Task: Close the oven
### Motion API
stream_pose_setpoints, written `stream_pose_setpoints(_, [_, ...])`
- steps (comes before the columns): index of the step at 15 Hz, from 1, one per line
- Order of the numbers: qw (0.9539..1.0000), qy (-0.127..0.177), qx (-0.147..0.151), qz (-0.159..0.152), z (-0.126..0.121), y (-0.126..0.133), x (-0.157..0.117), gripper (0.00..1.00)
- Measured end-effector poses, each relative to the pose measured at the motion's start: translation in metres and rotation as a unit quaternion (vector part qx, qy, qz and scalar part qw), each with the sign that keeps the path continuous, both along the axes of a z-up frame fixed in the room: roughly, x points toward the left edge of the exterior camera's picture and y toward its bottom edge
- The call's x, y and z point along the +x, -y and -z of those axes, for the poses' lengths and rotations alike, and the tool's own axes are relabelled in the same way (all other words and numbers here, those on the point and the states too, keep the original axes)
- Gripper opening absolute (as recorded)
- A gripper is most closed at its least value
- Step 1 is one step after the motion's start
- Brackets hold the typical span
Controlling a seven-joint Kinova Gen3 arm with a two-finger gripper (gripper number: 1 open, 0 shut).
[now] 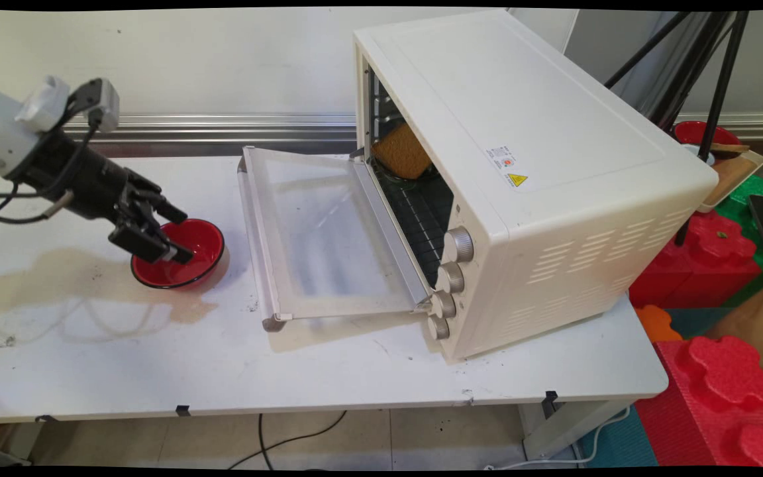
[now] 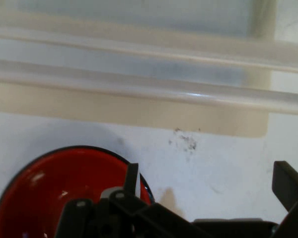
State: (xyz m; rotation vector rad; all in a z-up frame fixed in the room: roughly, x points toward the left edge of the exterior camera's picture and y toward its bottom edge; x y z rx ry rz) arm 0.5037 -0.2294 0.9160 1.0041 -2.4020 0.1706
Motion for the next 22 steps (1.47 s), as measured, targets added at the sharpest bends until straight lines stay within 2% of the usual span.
stream_pose_setpoints(8, [0.9996, 0.01, 0.028, 0.001, 0.023, -0.012, -0.012, 1.0])
stream_pose_setpoints(9, [0.9995, 0.01, 0.029, 0.001, 0.025, -0.013, -0.012, 0.0])
stream_pose_setpoints(15, [0.9993, 0.014, 0.033, 0.002, 0.04, -0.014, -0.021, 0.0])
stream_pose_setpoints(22, [0.9997, 0.016, 0.017, 0.006, 0.066, -0.003, -0.035, 0.0])
